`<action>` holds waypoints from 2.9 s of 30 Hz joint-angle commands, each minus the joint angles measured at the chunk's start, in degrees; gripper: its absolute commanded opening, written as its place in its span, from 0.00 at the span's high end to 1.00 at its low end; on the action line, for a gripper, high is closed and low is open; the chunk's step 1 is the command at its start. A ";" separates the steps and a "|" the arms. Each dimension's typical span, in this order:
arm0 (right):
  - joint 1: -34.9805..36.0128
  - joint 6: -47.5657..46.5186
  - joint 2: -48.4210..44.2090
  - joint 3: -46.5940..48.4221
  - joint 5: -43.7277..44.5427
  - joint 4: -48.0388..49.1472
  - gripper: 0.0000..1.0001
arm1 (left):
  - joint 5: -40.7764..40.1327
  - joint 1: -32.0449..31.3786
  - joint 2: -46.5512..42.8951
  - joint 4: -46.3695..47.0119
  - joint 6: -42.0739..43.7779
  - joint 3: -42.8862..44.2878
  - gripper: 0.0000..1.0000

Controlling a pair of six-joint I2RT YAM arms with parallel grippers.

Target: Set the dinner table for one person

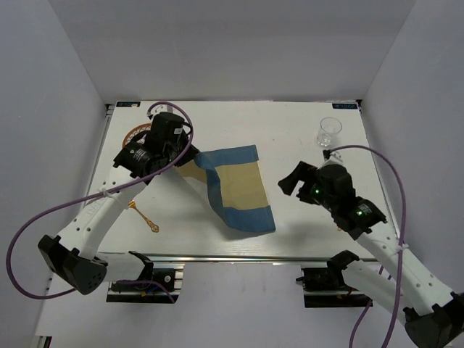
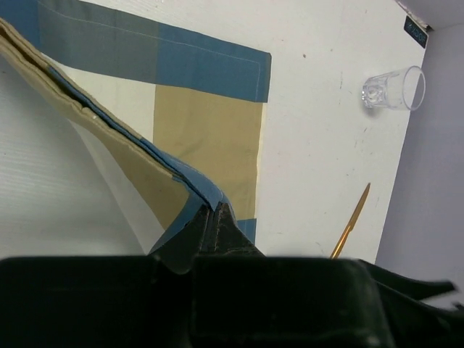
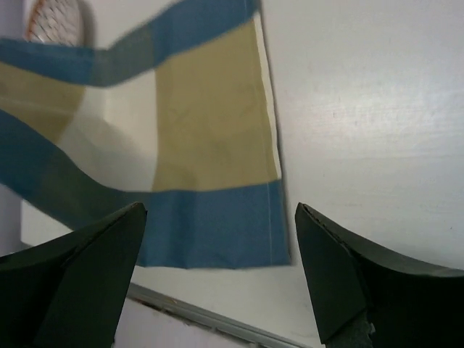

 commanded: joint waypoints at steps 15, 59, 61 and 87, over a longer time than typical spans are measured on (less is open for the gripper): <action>3.25 9.13 3.99 -28.73 -16.19 18.28 0.15 | 2.23 0.20 -5.12 3.86 -1.62 -7.44 1.00; 4.84 -3.34 3.17 19.03 11.47 -2.28 1.00 | 10.15 0.28 -0.60 13.63 2.50 7.64 1.00; 4.23 -4.75 9.41 24.85 14.98 -2.54 1.00 | 8.92 0.81 5.05 10.64 2.86 17.97 1.00; -10.19 -8.10 17.56 7.33 6.39 16.61 0.51 | 5.41 5.48 -3.34 44.56 3.84 -27.64 0.75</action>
